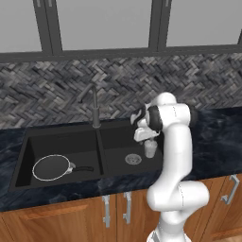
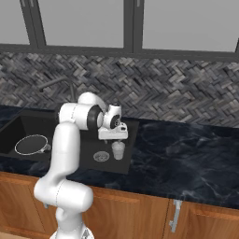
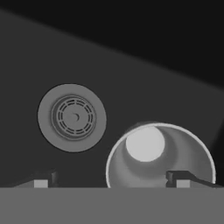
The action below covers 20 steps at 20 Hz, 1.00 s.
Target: Place the pan in the left basin and the glass cup in the right basin of the sink.
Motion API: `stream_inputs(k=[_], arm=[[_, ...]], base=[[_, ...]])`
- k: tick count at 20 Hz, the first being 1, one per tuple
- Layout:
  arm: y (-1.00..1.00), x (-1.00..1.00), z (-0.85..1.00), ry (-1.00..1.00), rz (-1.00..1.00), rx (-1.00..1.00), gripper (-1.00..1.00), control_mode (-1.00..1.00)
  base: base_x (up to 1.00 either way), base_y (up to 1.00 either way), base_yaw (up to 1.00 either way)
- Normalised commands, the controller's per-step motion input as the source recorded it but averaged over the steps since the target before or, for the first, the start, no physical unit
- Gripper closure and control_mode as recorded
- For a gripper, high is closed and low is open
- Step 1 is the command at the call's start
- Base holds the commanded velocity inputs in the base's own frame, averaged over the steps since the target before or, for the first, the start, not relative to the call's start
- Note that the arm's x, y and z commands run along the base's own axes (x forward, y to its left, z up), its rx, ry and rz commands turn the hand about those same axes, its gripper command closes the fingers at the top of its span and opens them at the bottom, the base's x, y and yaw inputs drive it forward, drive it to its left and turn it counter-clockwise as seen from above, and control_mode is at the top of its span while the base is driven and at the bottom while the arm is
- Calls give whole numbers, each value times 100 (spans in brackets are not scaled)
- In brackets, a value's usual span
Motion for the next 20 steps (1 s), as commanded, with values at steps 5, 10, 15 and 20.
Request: stream_inputs(k=[5,10,15,20], arm=[[0,-34,46,4,-4,0,-100,-100],[0,-33,40,6,-10,0,-100,-100],[0,-35,38,1,-11,0,-100,-100],[0,-37,35,0,-14,-2,-100,-100]], base=[[0,0,0],[0,0,0],[0,0,0],[0,0,0]])
